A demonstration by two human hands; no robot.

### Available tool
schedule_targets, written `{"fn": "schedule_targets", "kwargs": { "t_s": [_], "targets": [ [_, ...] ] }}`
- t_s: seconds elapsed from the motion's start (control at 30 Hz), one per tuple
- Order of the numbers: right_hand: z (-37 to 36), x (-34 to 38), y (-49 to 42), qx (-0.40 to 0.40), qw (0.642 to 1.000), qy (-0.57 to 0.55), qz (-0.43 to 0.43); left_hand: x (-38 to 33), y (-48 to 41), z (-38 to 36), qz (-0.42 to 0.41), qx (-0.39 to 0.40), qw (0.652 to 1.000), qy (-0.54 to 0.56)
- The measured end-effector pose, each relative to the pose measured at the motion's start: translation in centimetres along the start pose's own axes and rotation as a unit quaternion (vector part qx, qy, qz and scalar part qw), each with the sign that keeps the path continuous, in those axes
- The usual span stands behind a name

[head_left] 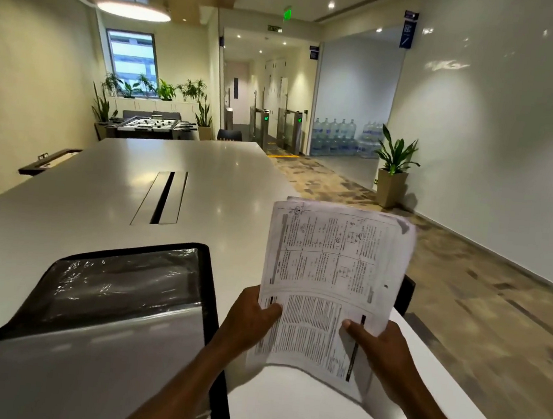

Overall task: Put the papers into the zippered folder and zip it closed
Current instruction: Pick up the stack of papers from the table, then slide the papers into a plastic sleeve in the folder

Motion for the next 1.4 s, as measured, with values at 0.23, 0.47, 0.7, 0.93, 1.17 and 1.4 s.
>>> {"fn": "schedule_targets", "kwargs": {
  "t_s": [0.23,0.47,0.7,0.93,1.17,1.4],
  "targets": [
    [-0.2,-1.2,0.6,0.004,1.000,0.006,-0.011,-0.3,1.0,0.5,0.002,-0.018,1.000,0.014],
    [-0.7,-1.0,1.5,0.043,0.999,0.018,0.018,0.2,2.5,0.4,0.015,-0.077,0.995,0.068],
    [-1.2,0.4,1.3,0.070,0.994,0.048,0.066,0.3,2.8,1.3,0.031,-0.123,0.984,0.125],
    [-1.5,-0.8,1.6,0.082,0.992,0.086,0.039,1.1,3.7,1.1,0.039,-0.125,0.985,0.116],
    [-1.2,-0.2,1.5,0.039,0.994,0.099,0.003,0.7,3.9,1.5,0.084,-0.098,0.991,0.023],
    [-0.5,-2.6,4.6,-0.051,0.987,-0.056,-0.144,2.5,10.6,6.3,0.196,-0.209,0.864,-0.414]
  ]
}}
Point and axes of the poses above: each hand's wrist, its own y-axis away from the middle knuckle, its own z-axis out of the back of the hand, x = y × z, the point moved 6 cm from there along -y, towards the middle knuckle, and after that the axes turned 8 degrees about -y, right-handed, at the moved point
